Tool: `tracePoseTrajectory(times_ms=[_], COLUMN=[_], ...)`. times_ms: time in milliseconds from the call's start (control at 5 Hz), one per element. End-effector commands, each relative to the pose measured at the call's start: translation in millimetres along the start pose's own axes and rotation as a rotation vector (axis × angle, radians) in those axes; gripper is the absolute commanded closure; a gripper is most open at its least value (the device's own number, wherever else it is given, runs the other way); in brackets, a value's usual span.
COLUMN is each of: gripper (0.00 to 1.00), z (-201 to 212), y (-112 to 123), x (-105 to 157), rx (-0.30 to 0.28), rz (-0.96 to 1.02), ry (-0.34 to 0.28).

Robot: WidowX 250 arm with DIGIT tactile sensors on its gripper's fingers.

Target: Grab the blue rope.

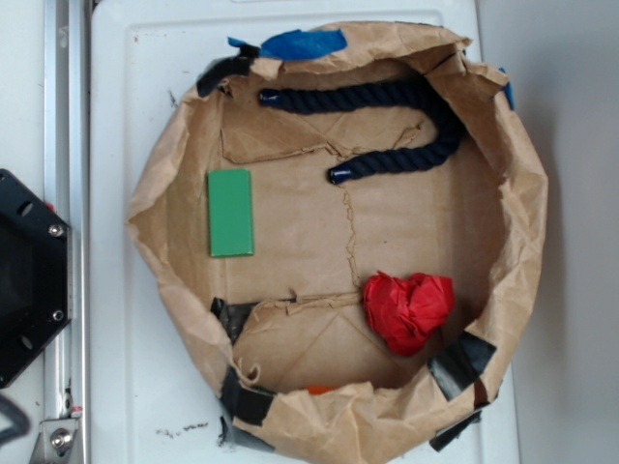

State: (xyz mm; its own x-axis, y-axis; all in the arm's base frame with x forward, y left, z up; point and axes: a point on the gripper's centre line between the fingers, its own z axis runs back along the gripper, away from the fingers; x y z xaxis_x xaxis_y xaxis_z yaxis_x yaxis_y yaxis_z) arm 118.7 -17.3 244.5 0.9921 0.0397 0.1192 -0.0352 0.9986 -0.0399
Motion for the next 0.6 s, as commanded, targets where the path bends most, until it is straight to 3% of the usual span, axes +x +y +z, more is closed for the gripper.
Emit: tracePoseTrajectory(times_ms=[0, 400], gripper=[0.00, 0.00], z=[0, -15], y=[0, 13], x=[0, 61], rx=[0.000, -0.069], rz=[0.000, 0.218], ry=[0.000, 0.001])
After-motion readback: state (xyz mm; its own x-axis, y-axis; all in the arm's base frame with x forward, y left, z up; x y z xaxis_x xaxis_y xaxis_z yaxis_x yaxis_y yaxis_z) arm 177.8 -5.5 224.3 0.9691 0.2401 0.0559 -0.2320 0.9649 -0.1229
